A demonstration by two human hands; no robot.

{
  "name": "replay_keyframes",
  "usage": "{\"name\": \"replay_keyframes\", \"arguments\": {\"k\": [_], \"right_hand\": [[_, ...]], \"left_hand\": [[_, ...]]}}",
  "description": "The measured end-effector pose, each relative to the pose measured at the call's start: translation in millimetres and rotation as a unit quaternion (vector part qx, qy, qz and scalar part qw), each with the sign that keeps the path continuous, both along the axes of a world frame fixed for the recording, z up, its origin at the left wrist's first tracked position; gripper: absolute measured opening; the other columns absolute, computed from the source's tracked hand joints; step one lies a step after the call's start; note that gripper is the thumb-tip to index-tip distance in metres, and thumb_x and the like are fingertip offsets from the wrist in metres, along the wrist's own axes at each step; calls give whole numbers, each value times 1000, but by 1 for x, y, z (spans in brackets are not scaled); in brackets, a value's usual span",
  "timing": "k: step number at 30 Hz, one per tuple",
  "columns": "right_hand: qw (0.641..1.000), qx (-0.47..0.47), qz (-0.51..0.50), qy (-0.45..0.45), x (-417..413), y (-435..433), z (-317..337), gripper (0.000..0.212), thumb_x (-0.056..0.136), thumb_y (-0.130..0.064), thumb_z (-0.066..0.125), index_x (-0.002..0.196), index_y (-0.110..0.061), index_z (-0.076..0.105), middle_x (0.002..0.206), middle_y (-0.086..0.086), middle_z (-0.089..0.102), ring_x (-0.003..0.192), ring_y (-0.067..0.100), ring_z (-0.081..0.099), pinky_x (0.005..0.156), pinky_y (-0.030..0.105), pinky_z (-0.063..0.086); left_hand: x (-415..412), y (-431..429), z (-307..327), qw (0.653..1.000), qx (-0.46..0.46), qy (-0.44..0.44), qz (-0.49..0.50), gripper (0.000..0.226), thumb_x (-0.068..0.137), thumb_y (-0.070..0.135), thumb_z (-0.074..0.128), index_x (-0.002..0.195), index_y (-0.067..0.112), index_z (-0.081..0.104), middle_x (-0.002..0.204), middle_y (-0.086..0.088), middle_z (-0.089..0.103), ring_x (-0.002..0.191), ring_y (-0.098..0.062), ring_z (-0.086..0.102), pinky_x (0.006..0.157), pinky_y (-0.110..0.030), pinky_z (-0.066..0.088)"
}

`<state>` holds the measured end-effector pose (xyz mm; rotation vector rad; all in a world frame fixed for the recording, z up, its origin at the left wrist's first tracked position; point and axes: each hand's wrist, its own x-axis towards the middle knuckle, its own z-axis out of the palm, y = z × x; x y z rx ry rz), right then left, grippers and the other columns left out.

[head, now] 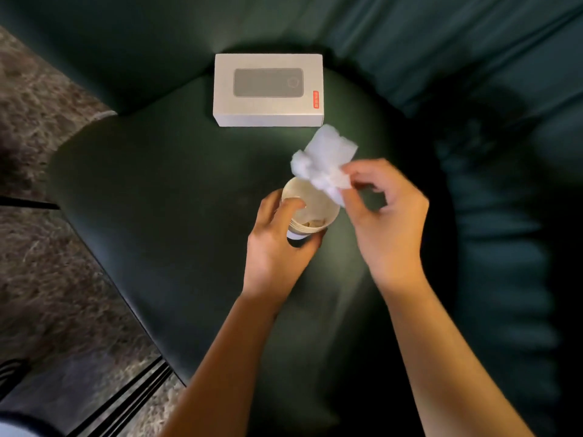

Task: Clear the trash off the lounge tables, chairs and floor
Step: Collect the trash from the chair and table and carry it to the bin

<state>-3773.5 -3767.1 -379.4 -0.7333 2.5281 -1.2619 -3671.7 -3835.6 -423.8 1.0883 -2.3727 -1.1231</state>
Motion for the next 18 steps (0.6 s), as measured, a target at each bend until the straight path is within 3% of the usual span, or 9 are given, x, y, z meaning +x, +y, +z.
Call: {"name": "replay_keyframes", "arguments": {"k": [4,6,9,12,16,18], "right_hand": [[991,119,57,33,23,2,-1,13,74,-9,73,84,-19,73,80,-1,68,85,19,53,77,23,17],[984,155,71,50,28,3,-2,14,71,-7,73,80,-19,73,76,0,66,91,25,55,76,22,11],[972,191,114,72,33,2,0,19,77,-12,56,76,-21,73,69,-5,64,99,24,54,79,25,10],[956,230,177,47,40,-1,0,42,83,-22,29,75,-22,70,75,-12,65,111,15,45,87,27,9],[933,256,253,8,42,-12,0,41,82,-26,24,75,-24,65,84,-19,63,120,9,34,97,32,6],[928,236,288,-21,41,-21,0,39,81,-29,25,75,-31,64,93,-23,64,123,4,29,100,31,4]], "left_hand": [[7,1,10,1000,0,3,0,56,64,18,82,114,6,61,114,-9,60,99,-14,53,75,-15,44],[14,3,14,1000,11,-5,26,67,62,22,83,120,16,50,111,-4,62,92,-14,59,71,-20,48],[24,5,20,998,34,-18,53,75,63,24,81,119,31,31,113,5,61,92,-15,62,68,-25,50],[33,1,21,1000,-28,-10,9,71,62,18,80,118,27,38,113,-3,61,91,-14,60,64,-21,45],[38,-9,22,998,-64,-23,-7,41,64,27,66,103,14,61,110,-13,62,83,-26,66,54,-28,52],[42,-17,20,998,-61,-31,-4,34,62,22,72,92,8,69,108,-17,62,81,-29,66,56,-29,52]]}}
